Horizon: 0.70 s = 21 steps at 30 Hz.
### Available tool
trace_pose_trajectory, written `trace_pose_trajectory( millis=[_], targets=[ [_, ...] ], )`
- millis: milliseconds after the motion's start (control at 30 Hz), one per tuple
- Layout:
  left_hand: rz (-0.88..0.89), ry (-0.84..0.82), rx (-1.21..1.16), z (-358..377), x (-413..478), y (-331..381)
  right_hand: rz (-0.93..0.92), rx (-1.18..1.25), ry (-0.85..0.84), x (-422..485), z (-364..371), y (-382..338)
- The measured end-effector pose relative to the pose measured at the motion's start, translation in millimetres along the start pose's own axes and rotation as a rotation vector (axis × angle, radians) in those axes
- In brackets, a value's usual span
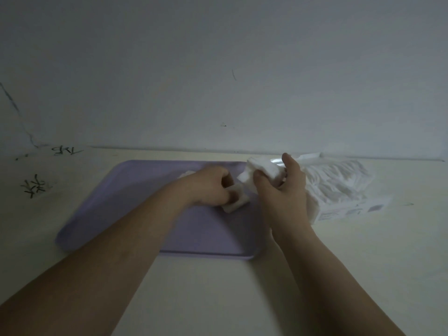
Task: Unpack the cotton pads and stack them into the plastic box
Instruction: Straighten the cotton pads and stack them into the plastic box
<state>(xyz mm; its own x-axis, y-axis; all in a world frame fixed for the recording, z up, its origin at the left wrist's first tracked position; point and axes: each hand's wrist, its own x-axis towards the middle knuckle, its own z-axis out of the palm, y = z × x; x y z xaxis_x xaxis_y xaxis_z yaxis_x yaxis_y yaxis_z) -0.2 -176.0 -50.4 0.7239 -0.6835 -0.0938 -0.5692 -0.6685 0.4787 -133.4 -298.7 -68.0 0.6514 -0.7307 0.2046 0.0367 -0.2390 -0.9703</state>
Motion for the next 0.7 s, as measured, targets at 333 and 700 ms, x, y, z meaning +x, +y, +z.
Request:
trace_pose_trajectory(
  millis=[333,700],
  targets=[
    [0.098,0.207,-1.208,-2.5,-75.1,-37.6,0.006,0.027,-0.155,-9.9,9.0,4.6],
    [0.139,0.275,-1.113,12.5,-89.6,-29.2,0.001,0.110,-0.409,-11.8,10.2,10.5]
  ],
)
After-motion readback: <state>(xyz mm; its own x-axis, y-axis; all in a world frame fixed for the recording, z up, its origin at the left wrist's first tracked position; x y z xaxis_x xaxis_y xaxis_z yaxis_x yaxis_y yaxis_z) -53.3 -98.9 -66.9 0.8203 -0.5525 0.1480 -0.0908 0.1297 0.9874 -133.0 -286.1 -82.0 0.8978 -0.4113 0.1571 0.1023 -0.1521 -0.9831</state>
